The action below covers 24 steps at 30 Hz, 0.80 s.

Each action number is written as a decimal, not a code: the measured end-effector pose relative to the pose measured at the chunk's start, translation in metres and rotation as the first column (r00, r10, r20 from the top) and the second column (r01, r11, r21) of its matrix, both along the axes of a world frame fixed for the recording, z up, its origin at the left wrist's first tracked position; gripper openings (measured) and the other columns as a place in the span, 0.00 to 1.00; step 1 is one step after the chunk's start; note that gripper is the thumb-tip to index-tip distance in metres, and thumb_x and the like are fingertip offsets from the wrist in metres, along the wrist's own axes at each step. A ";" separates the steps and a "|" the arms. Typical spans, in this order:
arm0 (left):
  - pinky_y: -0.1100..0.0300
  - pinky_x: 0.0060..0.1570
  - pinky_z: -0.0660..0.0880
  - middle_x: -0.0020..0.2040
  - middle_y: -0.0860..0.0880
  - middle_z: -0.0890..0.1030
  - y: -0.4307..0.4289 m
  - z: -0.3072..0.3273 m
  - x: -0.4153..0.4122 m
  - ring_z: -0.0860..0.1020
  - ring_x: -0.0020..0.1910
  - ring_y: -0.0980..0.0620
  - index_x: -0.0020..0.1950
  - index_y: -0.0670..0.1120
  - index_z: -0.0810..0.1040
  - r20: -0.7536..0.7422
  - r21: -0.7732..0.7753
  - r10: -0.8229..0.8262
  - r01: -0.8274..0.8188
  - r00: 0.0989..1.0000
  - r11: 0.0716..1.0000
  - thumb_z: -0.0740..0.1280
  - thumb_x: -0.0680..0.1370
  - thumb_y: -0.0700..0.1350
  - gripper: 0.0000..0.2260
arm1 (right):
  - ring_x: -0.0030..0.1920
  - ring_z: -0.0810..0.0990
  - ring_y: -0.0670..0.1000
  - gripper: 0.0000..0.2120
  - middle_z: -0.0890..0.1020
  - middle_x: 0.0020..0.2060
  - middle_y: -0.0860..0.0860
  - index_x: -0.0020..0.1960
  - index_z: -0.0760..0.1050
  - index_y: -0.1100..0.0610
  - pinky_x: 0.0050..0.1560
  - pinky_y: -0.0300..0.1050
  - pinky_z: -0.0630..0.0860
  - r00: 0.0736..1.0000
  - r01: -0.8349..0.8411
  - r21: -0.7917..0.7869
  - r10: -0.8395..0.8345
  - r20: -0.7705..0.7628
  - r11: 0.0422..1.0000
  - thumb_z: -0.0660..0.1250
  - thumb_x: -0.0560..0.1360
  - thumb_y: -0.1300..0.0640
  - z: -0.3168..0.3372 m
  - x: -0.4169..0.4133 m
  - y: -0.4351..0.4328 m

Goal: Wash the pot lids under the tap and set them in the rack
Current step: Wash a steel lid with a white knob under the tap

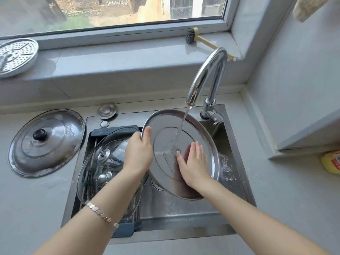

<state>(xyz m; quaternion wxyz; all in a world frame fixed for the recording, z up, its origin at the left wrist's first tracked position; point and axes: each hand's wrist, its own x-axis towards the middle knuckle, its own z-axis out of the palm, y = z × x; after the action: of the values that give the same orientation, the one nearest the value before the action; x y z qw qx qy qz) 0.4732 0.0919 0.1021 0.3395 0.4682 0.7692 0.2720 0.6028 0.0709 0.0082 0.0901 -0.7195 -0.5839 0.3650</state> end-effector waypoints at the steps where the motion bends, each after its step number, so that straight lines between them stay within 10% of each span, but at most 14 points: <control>1: 0.55 0.37 0.60 0.34 0.50 0.69 -0.004 -0.004 0.003 0.67 0.36 0.49 0.36 0.44 0.66 0.042 0.021 0.017 -0.018 0.999 1.000 0.52 0.82 0.52 0.18 | 0.75 0.36 0.52 0.34 0.40 0.76 0.55 0.76 0.40 0.60 0.73 0.50 0.35 0.997 0.051 0.029 -0.053 0.053 0.998 0.48 0.79 0.42 0.001 -0.002 0.010; 8: 0.55 0.48 0.70 0.41 0.47 0.77 -0.014 -0.023 0.015 0.74 0.43 0.49 0.44 0.44 0.73 0.285 0.021 0.137 -0.149 0.949 0.989 0.52 0.82 0.48 0.15 | 0.76 0.40 0.51 0.41 0.43 0.76 0.56 0.76 0.45 0.60 0.75 0.49 0.38 0.908 -0.411 0.372 0.410 0.086 0.832 0.35 0.69 0.38 0.031 -0.038 0.033; 12: 0.58 0.48 0.68 0.41 0.50 0.77 -0.007 -0.025 -0.001 0.76 0.45 0.50 0.43 0.44 0.73 0.285 0.022 0.158 -0.171 0.946 0.985 0.52 0.83 0.48 0.15 | 0.76 0.45 0.48 0.32 0.50 0.76 0.54 0.76 0.48 0.59 0.73 0.40 0.37 0.657 -0.681 0.467 0.752 0.050 0.564 0.44 0.75 0.45 0.028 -0.026 0.011; 16: 0.53 0.53 0.71 0.40 0.51 0.77 -0.010 -0.027 0.000 0.76 0.47 0.48 0.41 0.46 0.73 0.249 0.034 0.073 -0.084 0.966 0.996 0.53 0.82 0.47 0.15 | 0.74 0.55 0.52 0.33 0.62 0.73 0.54 0.73 0.60 0.58 0.73 0.47 0.45 0.642 -0.713 0.545 0.724 0.254 0.441 0.55 0.74 0.40 0.012 -0.008 0.018; 21: 0.56 0.34 0.63 0.31 0.51 0.66 -0.010 -0.016 0.004 0.65 0.31 0.51 0.32 0.47 0.64 0.153 0.110 -0.019 0.002 0.988 0.994 0.52 0.83 0.48 0.18 | 0.76 0.49 0.53 0.38 0.57 0.75 0.55 0.75 0.54 0.56 0.73 0.48 0.39 0.946 -0.324 0.501 0.286 0.153 0.802 0.42 0.70 0.37 0.020 -0.006 0.045; 24: 0.57 0.35 0.65 0.32 0.50 0.69 -0.010 -0.014 0.007 0.67 0.33 0.51 0.33 0.46 0.66 0.152 0.099 -0.029 0.014 0.988 0.995 0.52 0.83 0.48 0.18 | 0.75 0.50 0.55 0.35 0.57 0.74 0.57 0.75 0.55 0.58 0.73 0.47 0.40 0.941 -0.330 0.530 0.320 0.114 0.781 0.43 0.73 0.42 0.024 -0.014 0.039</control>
<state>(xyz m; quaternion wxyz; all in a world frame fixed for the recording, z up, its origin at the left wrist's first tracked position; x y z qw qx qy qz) 0.4801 0.0822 0.0886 0.3771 0.4704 0.7214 0.3407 0.5891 0.1103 0.0326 0.2203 -0.5562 -0.7787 0.1889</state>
